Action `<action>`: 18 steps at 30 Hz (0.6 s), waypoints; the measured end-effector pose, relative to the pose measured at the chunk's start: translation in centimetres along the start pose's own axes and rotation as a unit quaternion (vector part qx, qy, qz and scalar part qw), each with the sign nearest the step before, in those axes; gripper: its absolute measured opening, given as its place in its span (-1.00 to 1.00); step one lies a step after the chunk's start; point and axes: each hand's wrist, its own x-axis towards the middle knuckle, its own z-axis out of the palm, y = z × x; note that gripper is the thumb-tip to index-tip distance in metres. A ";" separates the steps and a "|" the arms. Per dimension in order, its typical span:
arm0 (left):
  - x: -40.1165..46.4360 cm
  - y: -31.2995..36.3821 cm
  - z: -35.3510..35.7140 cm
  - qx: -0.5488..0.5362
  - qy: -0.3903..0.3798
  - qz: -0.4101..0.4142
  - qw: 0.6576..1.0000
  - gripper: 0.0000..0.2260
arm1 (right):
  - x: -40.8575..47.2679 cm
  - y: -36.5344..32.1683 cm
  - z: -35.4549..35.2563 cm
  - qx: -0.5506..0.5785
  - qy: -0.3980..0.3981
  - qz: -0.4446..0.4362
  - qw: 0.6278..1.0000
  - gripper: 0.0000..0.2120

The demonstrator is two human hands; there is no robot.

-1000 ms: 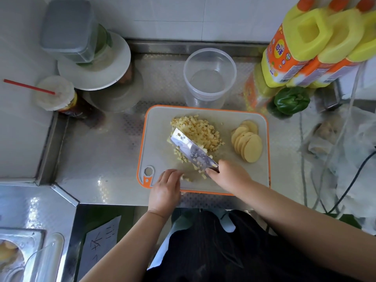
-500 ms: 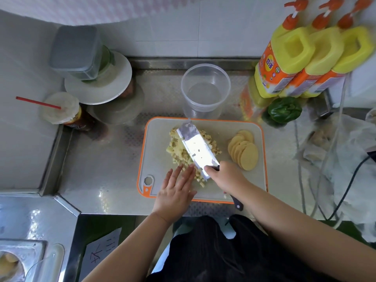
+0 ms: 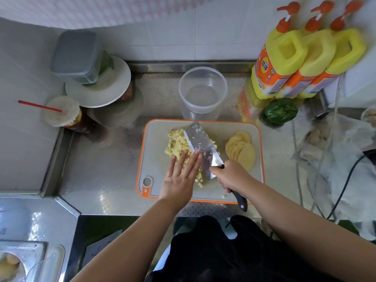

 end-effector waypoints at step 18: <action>2.4 -2.8 -1.2 -0.010 -0.078 -0.046 0.996 -0.34 | -0.7 1.6 -1.4 0.054 -0.031 0.033 0.998 -0.75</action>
